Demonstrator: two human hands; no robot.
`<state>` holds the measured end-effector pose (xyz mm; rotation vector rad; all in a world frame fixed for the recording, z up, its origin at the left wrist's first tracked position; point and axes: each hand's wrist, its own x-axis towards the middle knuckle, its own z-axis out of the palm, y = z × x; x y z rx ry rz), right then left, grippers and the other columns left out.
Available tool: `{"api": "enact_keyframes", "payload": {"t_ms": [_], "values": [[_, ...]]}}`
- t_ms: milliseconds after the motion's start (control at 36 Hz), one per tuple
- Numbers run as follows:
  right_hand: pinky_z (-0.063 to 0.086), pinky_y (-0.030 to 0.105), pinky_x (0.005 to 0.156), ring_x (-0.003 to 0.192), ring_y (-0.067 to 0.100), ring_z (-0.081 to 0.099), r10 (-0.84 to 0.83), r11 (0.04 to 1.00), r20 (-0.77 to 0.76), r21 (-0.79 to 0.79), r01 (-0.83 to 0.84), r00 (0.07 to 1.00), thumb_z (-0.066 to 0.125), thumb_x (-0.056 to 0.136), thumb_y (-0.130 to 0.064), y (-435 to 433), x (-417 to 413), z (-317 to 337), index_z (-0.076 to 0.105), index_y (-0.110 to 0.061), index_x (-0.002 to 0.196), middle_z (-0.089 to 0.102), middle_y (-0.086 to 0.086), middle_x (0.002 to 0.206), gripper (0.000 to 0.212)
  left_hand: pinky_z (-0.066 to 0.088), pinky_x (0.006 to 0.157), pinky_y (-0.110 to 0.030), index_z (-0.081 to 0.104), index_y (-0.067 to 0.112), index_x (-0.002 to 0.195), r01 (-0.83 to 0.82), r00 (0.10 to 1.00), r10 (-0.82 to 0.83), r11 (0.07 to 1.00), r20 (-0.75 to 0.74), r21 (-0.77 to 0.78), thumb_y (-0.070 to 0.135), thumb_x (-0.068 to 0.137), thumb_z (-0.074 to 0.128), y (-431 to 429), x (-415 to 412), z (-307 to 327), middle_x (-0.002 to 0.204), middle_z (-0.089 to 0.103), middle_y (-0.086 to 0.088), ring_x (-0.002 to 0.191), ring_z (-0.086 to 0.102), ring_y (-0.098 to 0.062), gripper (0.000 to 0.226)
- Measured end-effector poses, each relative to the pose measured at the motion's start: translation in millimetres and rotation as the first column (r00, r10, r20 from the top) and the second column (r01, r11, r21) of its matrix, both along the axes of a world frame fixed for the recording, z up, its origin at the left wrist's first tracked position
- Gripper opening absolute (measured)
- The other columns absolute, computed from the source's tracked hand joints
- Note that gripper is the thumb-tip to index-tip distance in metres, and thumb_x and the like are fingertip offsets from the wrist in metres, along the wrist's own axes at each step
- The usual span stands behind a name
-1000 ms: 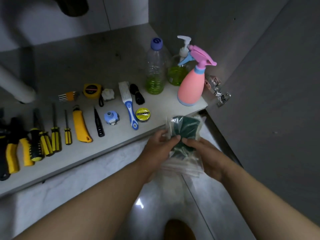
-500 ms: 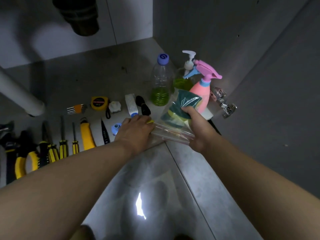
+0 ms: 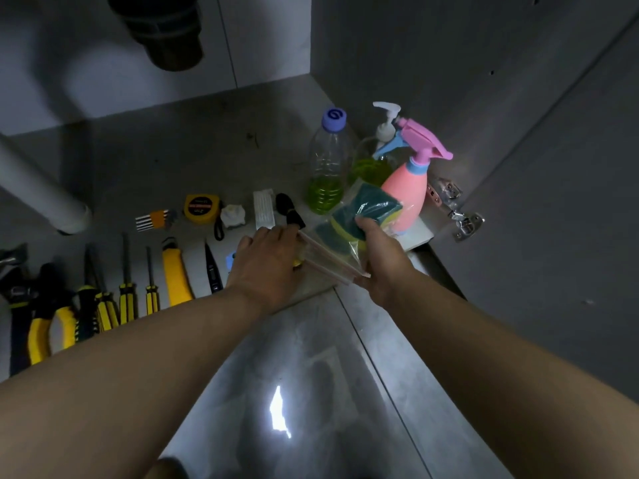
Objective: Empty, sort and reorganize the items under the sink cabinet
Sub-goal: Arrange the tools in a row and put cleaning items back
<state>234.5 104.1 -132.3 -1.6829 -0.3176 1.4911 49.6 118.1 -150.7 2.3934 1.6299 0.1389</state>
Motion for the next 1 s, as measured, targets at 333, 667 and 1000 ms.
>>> {"api": "enact_keyframes", "payload": {"t_ms": [333, 667, 1000], "values": [[0.052, 0.031, 0.066, 0.090, 0.019, 0.068, 0.221, 0.974, 0.115, -0.073, -0.213, 0.969, 0.062, 0.078, -0.044, 5.9, 33.9, 8.1, 0.065, -0.023, 0.104, 0.074, 0.000, 0.091, 0.034, 0.040, 0.113, -0.035, 0.010, 0.049, 0.156, 0.206, 0.880, -0.049, 0.935, 0.473, -0.287, 0.051, 0.064, 0.090, -7.1, 37.3, 21.1, 0.152, 0.028, 0.005, 0.139, 0.038, -0.014, 0.122], [0.056, 0.030, 0.060, 0.080, 0.015, 0.069, 0.246, 0.968, 0.087, 0.021, -0.249, 0.965, 0.059, 0.079, -0.034, -4.2, 39.6, 8.0, 0.069, -0.023, 0.100, 0.076, -0.007, 0.081, 0.026, 0.040, 0.079, -0.010, 0.044, 0.052, 0.128, 0.100, 0.794, 0.124, 0.939, 0.595, -0.328, 0.066, 0.072, 0.072, -15.1, 58.7, 30.4, 0.128, 0.044, 0.011, 0.105, 0.054, 0.002, 0.064], [0.047, 0.057, 0.102, 0.117, 0.037, 0.063, 0.392, 0.880, -0.025, 0.300, -0.367, 0.919, 0.054, 0.077, -0.016, -32.8, 53.8, 28.8, 0.059, -0.016, 0.127, 0.064, 0.019, 0.129, 0.050, 0.057, 0.087, -0.030, 0.052, 0.025, 0.129, -0.054, 0.406, 0.652, 0.717, 0.640, -0.695, 0.066, 0.053, 0.086, -13.5, 76.8, 45.6, 0.116, 0.070, 0.010, 0.100, 0.069, -0.008, 0.093]]}}
